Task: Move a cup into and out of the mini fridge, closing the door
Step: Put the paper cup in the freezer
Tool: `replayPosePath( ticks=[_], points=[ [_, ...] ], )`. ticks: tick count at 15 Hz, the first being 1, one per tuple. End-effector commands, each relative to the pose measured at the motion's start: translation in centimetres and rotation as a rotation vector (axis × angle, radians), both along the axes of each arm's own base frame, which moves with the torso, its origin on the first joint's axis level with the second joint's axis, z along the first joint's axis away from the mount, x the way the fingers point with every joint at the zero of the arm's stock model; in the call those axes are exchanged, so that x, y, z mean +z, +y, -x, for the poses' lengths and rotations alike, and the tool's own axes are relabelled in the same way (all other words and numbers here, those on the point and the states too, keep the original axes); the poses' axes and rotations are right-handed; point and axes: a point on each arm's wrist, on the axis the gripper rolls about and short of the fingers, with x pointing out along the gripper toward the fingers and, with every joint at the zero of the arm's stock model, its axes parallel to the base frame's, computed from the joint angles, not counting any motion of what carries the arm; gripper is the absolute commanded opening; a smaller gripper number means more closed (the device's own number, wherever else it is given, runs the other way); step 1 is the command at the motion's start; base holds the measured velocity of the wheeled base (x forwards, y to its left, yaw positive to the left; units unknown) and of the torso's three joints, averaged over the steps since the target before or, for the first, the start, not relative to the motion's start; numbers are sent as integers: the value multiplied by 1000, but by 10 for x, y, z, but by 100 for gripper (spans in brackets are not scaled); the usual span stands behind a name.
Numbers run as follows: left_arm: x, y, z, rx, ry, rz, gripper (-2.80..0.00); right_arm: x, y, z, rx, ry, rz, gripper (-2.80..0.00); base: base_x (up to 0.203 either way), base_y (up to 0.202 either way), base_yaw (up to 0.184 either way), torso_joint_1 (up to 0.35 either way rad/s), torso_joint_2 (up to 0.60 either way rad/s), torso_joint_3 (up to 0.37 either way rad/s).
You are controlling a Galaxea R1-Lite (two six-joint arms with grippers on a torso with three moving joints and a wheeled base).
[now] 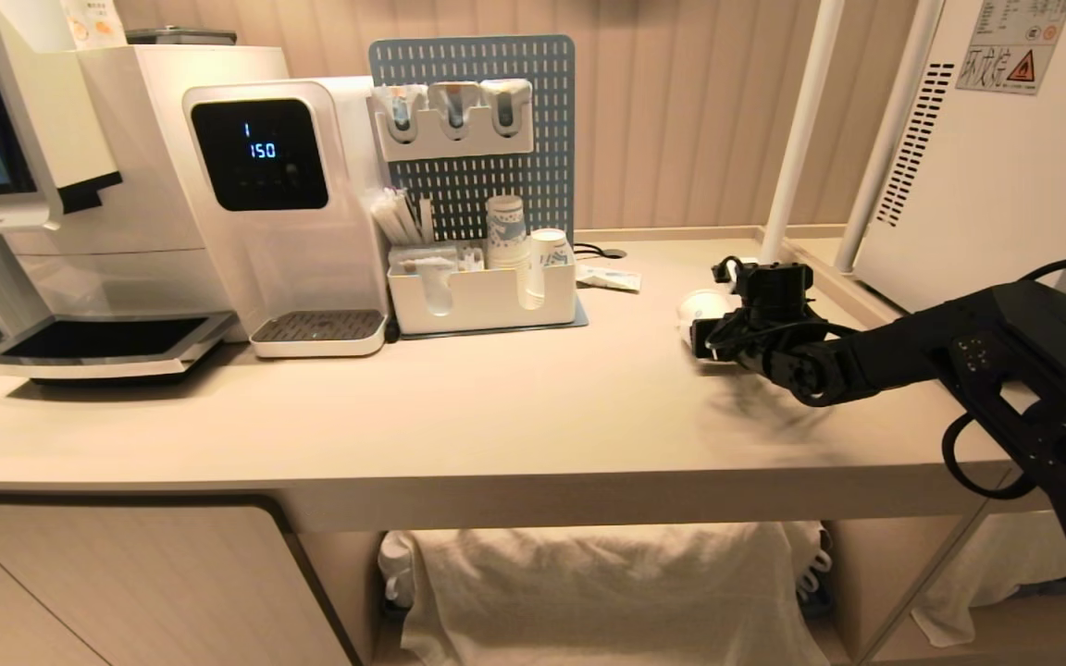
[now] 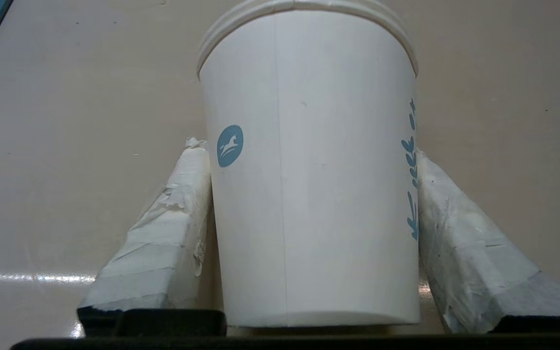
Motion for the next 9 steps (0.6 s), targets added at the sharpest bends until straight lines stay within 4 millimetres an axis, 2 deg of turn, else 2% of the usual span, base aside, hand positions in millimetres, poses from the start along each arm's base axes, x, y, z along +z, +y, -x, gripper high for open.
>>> replayPosePath(
  ticks=[1,9],
  points=[
    [0,0,0,0,0,0,-280,1,0,1,3,7,7,-280,0,0,0,0,0,0],
    [0,0,0,2,0,0,-280,17,0,7,11,-18,28,-280,0,0,0,0,0,0]
  ],
)
